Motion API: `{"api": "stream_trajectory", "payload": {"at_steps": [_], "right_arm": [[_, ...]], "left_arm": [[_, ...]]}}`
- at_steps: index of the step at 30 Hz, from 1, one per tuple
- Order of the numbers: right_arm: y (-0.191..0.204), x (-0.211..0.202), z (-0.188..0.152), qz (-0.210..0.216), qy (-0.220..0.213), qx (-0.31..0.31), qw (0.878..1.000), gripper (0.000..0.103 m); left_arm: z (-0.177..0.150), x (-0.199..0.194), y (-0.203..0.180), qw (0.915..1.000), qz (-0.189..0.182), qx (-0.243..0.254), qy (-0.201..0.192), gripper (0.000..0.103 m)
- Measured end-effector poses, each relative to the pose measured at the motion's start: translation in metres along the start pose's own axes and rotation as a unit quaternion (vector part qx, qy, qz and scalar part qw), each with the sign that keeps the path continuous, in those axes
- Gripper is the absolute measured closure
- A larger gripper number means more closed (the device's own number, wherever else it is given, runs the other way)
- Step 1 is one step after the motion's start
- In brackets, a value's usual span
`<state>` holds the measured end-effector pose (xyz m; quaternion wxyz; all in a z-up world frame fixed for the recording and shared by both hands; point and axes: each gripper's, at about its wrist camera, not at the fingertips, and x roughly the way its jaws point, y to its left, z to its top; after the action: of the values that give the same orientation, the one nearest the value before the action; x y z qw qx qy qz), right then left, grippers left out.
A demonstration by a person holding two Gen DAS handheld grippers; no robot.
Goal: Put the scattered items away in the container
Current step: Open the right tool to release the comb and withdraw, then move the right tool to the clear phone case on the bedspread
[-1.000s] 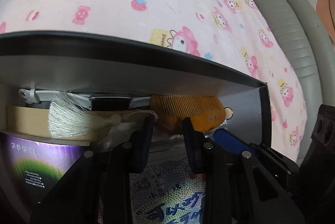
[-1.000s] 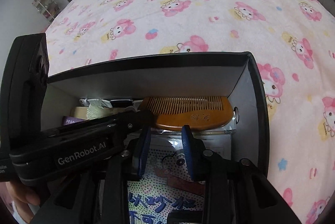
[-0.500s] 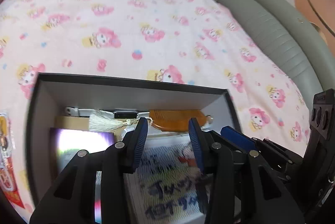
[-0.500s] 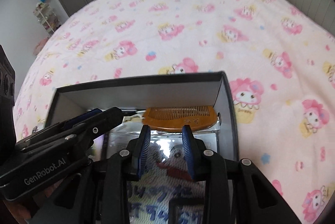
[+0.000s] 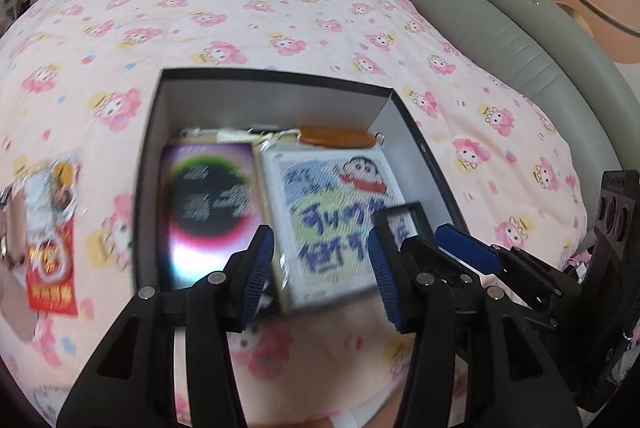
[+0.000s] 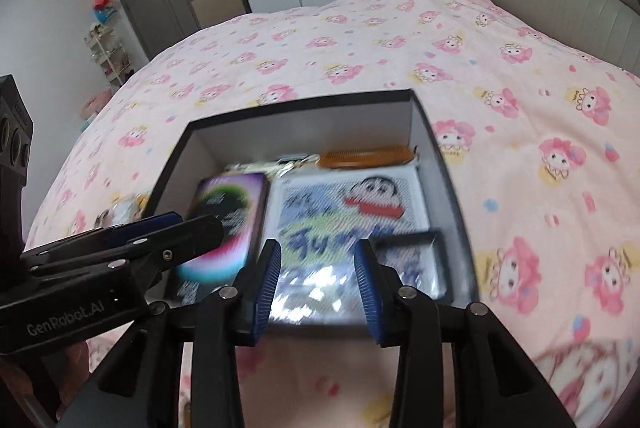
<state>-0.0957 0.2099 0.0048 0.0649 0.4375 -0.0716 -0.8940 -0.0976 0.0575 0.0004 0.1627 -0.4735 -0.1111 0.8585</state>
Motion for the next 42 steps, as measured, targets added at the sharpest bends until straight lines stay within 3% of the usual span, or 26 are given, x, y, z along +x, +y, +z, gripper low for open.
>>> {"api": "stream_trajectory", "payload": {"at_steps": [7,15,18,23,29,35,37,39,42], "right_arm": [[0.054,-0.009,-0.024,0.032,0.019,-0.059,0.998,0.069],[0.151,0.013,-0.051,0.124,0.063,-0.127,0.982,0.069],[0.18,0.035,-0.052,0.148,0.094,-0.132,0.976,0.069],[0.216,0.076,-0.046,0.184,0.137,-0.128,0.965,0.069],[0.255,0.138,-0.039,0.162,0.173,-0.108,0.965,0.069],[0.254,0.18,-0.029,0.127,0.196,-0.06,0.97,0.068],[0.255,0.196,-0.031,0.126,0.22,-0.056,0.966,0.068],[0.255,0.202,-0.034,0.158,0.226,-0.051,0.96,0.069],[0.257,0.191,-0.036,0.163,0.206,-0.063,0.963,0.075]], "left_arm": [[-0.038,-0.041,0.048,0.9985,0.02,-0.051,-0.008,0.051],[-0.07,-0.08,0.132,0.9877,0.094,-0.125,-0.011,0.051],[-0.078,-0.088,0.178,0.9752,0.111,-0.191,-0.006,0.053],[-0.076,-0.083,0.268,0.9328,0.123,-0.338,-0.02,0.054],[-0.059,-0.047,0.31,0.9214,0.078,-0.38,-0.016,0.055],[-0.057,-0.011,0.337,0.9032,0.08,-0.422,0.006,0.055],[-0.056,-0.006,0.337,0.9028,0.083,-0.422,0.008,0.055],[-0.053,-0.004,0.331,0.9102,0.078,-0.407,0.013,0.067],[-0.053,-0.009,0.318,0.9173,0.084,-0.389,0.016,0.071]]}}
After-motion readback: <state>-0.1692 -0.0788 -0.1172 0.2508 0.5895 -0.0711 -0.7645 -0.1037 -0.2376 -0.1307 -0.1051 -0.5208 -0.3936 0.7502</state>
